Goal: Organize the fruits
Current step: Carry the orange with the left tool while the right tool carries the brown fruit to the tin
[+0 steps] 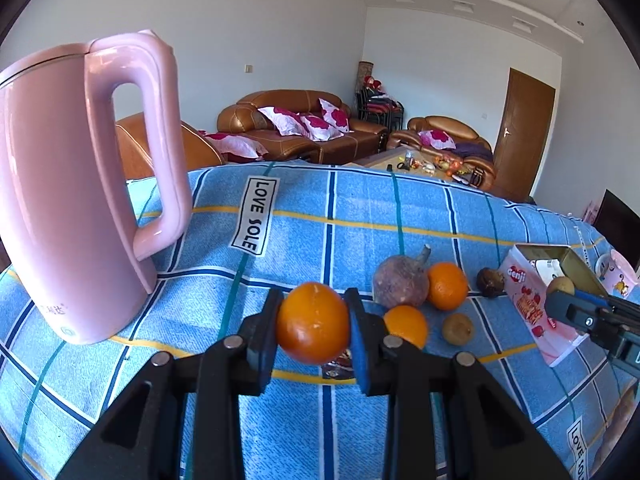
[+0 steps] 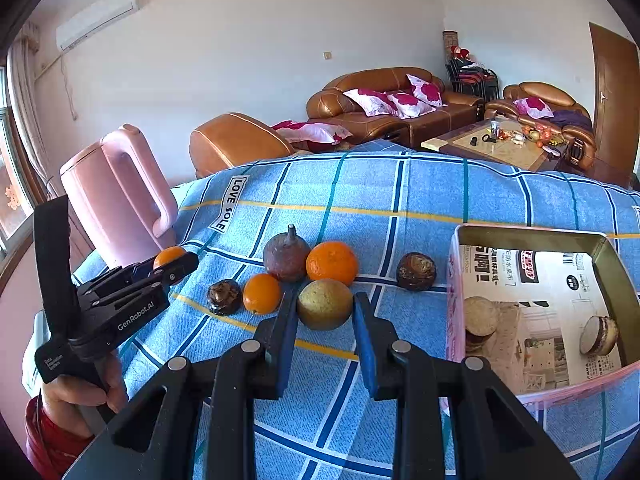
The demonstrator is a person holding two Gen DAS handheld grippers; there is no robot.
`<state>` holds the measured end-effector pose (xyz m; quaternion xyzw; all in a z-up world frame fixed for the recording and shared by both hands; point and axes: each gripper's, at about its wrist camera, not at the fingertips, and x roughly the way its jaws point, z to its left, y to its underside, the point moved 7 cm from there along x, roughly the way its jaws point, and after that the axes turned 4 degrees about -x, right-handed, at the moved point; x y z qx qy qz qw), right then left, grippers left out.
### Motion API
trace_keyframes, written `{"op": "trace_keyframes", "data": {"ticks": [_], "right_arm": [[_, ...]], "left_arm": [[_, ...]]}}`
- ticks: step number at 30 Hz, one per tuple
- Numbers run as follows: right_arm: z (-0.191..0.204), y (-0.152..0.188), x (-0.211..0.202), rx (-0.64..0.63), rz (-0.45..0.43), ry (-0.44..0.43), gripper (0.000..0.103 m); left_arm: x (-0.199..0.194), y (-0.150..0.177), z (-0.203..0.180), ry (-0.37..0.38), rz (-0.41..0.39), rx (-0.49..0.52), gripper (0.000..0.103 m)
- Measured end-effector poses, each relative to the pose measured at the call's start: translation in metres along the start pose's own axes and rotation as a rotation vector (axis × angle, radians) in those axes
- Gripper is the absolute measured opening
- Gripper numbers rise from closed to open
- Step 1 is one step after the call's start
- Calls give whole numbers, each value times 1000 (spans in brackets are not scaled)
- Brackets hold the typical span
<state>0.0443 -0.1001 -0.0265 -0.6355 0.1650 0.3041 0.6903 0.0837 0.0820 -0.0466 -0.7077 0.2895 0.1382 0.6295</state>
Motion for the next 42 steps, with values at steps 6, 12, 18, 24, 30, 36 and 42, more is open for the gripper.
{"op": "trace_keyframes", "data": {"ticks": [6,12,18,24,30,36,42], "right_arm": [[-12,-3,-5,4,-21,51,29],[-10,-2,-11,-22,-30,51,29],[-12,-6,-21,-42,-65,64,29],[-33,-9,-25,-21,-74,108,29],[-67,-12,-35,21,-92,140,29],[-107,-10,-40,53,-90,191,29],[-139,-10,-48,57,-93,259,29]], "left_arm": [[-9,-3,14,16,-10,-40,32],[-15,-3,30,29,-36,-87,32],[-19,-1,0,44,-57,-34,32],[-20,0,-37,76,-68,-10,32],[-15,-1,-74,130,-62,3,32],[-8,-3,-116,176,-53,27,32],[0,-2,-160,220,-46,72,32]]}}
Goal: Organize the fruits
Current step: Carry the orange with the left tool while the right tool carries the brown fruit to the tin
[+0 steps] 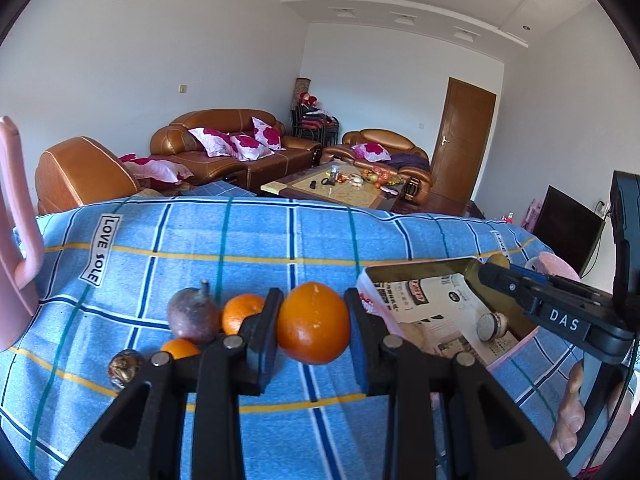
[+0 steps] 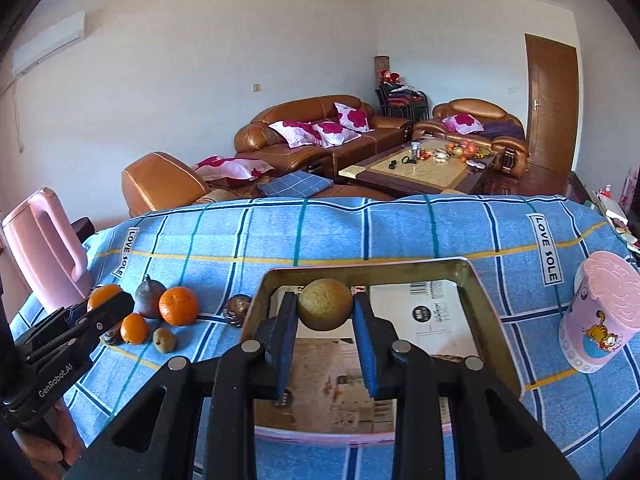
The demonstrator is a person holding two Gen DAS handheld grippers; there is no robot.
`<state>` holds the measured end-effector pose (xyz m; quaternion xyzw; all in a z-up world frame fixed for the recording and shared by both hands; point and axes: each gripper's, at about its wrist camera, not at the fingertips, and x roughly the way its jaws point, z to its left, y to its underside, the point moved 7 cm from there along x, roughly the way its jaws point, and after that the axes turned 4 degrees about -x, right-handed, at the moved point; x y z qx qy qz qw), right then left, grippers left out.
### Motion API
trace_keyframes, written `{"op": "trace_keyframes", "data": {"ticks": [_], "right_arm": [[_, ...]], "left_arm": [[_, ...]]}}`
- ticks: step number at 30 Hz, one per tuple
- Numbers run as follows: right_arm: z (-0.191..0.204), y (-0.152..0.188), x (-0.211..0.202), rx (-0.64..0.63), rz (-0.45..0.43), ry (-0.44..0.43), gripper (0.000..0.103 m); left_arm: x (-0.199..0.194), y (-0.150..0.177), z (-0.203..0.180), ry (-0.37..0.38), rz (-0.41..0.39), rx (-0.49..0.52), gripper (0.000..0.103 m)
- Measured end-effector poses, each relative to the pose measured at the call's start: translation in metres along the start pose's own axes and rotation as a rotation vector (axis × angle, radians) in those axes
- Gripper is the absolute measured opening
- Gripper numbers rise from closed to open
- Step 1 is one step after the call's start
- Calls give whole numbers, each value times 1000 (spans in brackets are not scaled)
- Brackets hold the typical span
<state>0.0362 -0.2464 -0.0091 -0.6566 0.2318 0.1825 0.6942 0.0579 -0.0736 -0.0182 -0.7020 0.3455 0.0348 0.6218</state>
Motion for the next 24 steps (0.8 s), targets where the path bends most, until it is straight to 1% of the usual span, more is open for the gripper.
{"op": "trace_keyframes", "data": {"ticks": [8,13,17,24], "right_arm": [[-33,1,5,-17,7,77,29],[-52,3,11,-18,26,105,29],[-65,5,17,-16,47,119,30],[-77,7,24,-7,64,124,30]], "left_arm": [[27,4,-55,53,37,47,32],[40,8,-85,76,57,72,32],[48,10,-99,81,70,80,32],[61,16,-112,68,103,79,32]]}}
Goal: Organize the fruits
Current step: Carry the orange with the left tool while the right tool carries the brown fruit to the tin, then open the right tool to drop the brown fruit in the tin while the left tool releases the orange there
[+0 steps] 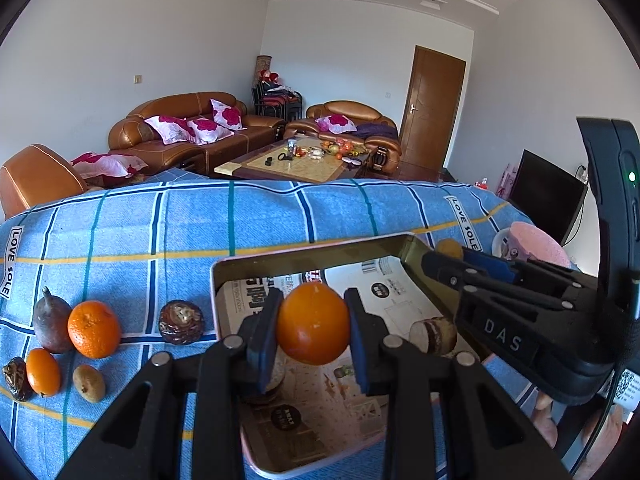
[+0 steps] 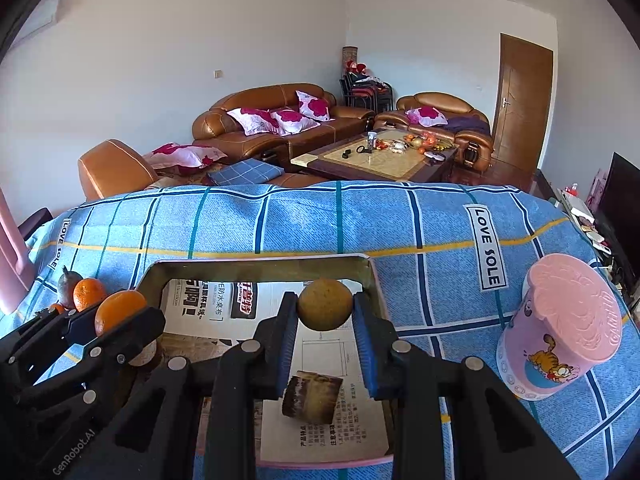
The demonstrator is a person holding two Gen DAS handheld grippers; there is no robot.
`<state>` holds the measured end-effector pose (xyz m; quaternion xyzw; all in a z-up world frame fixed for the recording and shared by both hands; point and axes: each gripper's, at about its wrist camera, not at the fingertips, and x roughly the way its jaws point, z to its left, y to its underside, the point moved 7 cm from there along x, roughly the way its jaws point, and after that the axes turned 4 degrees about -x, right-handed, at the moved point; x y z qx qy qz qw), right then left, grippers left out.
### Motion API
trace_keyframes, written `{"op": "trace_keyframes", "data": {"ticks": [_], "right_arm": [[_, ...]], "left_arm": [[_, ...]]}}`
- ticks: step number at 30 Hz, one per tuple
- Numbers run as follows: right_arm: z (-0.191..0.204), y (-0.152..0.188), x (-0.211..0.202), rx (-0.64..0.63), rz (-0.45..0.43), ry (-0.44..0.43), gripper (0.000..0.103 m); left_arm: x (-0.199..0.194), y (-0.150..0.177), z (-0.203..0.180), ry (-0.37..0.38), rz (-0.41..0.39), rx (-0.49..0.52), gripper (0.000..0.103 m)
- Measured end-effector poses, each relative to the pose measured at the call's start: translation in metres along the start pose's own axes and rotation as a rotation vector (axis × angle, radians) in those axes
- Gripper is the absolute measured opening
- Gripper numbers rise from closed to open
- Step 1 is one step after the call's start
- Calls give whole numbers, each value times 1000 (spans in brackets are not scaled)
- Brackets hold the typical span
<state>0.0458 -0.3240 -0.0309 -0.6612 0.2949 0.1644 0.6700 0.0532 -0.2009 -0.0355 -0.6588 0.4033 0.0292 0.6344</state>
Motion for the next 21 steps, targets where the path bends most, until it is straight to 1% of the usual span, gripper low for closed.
{"op": "trace_keyframes", "data": {"ticks": [6,10,21], "right_arm": [[-1,2,9,-12,23,4,30],[1,7,15,-11,45,-13,30],[20,21,31,-69,100,-35,30]], "left_arm": [[10,2,-2,-41,28,7,32],[13,4,1,-72,36,18,32],[17,6,8,-95,57,-3,32]]}}
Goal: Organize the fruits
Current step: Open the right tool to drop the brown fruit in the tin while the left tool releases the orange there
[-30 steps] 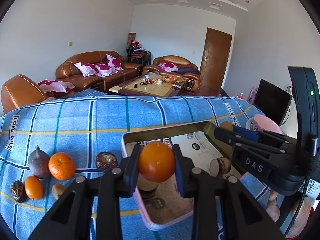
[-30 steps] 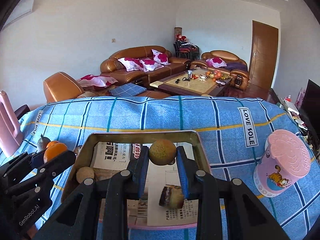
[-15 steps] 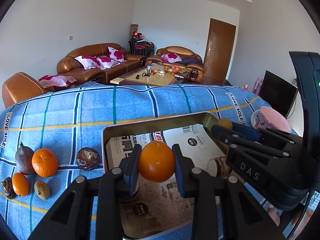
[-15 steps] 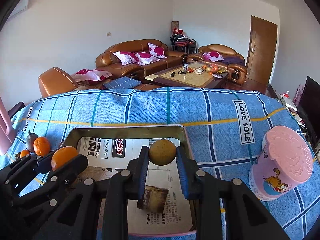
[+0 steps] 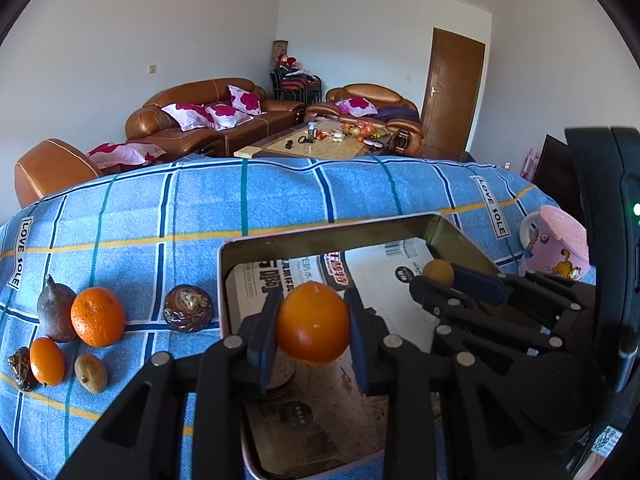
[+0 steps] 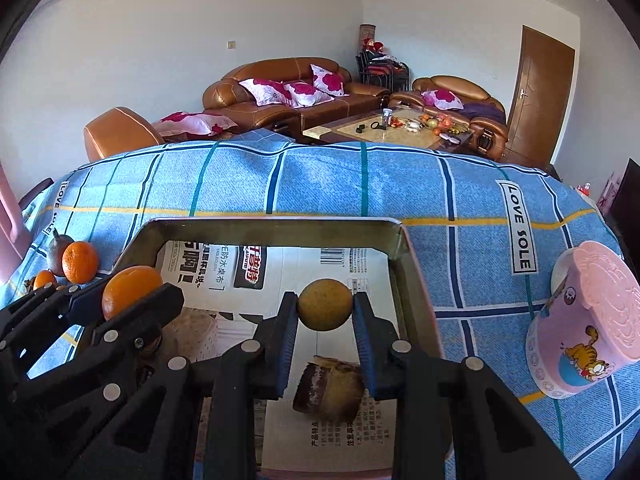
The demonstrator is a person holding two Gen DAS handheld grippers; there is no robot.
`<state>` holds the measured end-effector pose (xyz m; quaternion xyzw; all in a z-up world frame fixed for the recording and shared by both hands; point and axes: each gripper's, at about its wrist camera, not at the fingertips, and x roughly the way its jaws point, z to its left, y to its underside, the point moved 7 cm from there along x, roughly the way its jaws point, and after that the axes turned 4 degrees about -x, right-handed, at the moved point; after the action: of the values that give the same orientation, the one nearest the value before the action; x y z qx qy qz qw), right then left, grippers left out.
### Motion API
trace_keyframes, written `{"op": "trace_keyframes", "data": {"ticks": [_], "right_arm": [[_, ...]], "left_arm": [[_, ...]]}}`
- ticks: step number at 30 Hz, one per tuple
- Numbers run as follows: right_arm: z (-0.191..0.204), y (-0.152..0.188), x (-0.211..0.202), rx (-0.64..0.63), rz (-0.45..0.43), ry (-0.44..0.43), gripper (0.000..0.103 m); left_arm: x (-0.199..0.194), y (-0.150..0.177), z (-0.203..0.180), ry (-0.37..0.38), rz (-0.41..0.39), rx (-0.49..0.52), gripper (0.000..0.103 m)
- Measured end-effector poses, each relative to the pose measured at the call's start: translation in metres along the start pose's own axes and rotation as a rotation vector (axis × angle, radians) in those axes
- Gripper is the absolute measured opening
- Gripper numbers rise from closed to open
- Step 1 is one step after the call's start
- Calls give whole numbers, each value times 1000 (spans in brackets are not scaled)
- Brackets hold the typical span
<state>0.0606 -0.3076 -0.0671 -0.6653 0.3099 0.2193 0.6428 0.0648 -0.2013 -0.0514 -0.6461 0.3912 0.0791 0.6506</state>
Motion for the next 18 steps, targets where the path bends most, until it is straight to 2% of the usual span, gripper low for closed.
{"op": "trace_keyframes", "data": {"ticks": [6,14,17,18], "right_arm": [[5,6,11,-6,41,-14,31],[12,7,10,-27,53,-5,40],[11,5,5,-21,37,-21,42],[11,4,2,-20,28,-19,42]], "left_arm": [[1,0,5,-26,6,-12,32],[-8,-1,12,-63,-35,-27,35],[-18,-4,12,-91,-76,-10,42],[-21,-6,14,-102,-88,-10,48]]}}
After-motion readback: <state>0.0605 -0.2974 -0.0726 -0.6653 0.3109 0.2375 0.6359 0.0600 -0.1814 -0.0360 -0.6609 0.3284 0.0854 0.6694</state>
